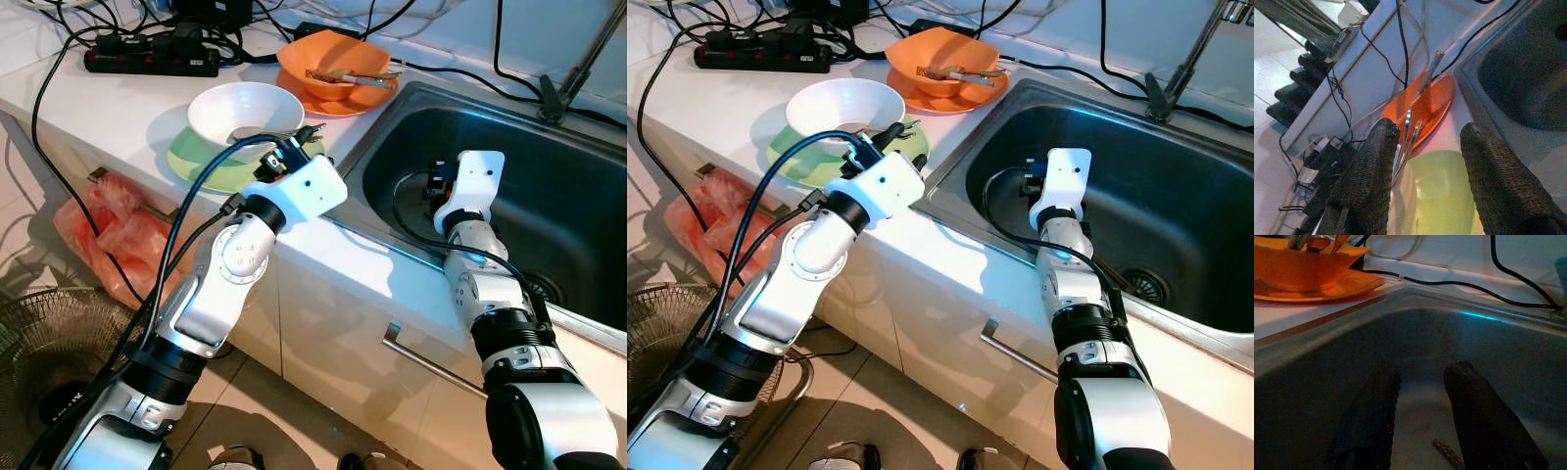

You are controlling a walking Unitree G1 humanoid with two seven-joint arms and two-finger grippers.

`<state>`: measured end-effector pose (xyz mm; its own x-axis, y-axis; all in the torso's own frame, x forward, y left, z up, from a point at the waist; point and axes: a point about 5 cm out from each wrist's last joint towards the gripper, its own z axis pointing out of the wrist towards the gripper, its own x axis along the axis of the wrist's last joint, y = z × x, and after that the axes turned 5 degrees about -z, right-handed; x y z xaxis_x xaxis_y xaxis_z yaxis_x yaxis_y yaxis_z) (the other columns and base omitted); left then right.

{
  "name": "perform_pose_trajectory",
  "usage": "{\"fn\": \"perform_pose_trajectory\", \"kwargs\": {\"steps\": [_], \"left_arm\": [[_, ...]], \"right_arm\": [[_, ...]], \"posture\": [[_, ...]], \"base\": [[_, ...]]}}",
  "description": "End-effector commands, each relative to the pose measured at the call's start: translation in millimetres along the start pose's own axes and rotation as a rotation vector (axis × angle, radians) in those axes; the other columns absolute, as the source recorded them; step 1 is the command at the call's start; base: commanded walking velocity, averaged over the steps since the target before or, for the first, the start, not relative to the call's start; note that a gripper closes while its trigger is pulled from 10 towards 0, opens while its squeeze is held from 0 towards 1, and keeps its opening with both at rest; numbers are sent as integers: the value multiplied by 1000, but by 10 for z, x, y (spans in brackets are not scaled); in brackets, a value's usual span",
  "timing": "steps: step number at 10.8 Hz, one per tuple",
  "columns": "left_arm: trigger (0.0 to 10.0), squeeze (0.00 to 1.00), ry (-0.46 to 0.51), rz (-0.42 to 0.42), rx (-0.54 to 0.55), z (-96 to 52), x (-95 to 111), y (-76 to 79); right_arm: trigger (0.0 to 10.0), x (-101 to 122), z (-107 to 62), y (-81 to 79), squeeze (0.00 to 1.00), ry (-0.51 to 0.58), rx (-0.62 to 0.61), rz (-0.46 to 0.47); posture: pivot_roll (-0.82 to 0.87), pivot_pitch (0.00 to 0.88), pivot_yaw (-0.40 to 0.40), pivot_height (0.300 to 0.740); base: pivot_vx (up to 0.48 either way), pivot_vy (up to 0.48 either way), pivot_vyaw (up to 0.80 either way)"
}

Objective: Kitchen organization

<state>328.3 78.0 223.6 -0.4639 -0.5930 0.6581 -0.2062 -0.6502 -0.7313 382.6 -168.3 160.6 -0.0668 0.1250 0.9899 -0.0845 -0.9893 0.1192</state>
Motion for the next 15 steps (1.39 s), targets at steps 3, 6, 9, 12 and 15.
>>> {"fn": "perform_pose_trajectory", "kwargs": {"steps": [3,6,9,12,15], "left_arm": [[10000,0,-26,76,17,91,-38,-5],[10000,0,-39,138,29,192,-58,-14],[7490,0,-29,150,42,245,-48,-22],[0,0,-18,149,45,253,-41,-15],[0,0,-11,148,45,259,-38,-11]], "right_arm": [[10000,-6,-13,-7,0,3,4,13],[10000,0,-14,-9,0,6,2,14],[10000,1,-15,-6,0,7,0,13],[10000,0,-14,-16,0,7,1,13],[10000,0,-15,-20,0,8,-1,15]], "posture": [[69,118,-41,740],[61,115,-41,740],[62,114,-41,740],[63,112,-40,740],[64,109,-41,740]], "base": [[0,0,0],[0,0,0],[0,0,0],[0,0,0],[0,0,0]]}}
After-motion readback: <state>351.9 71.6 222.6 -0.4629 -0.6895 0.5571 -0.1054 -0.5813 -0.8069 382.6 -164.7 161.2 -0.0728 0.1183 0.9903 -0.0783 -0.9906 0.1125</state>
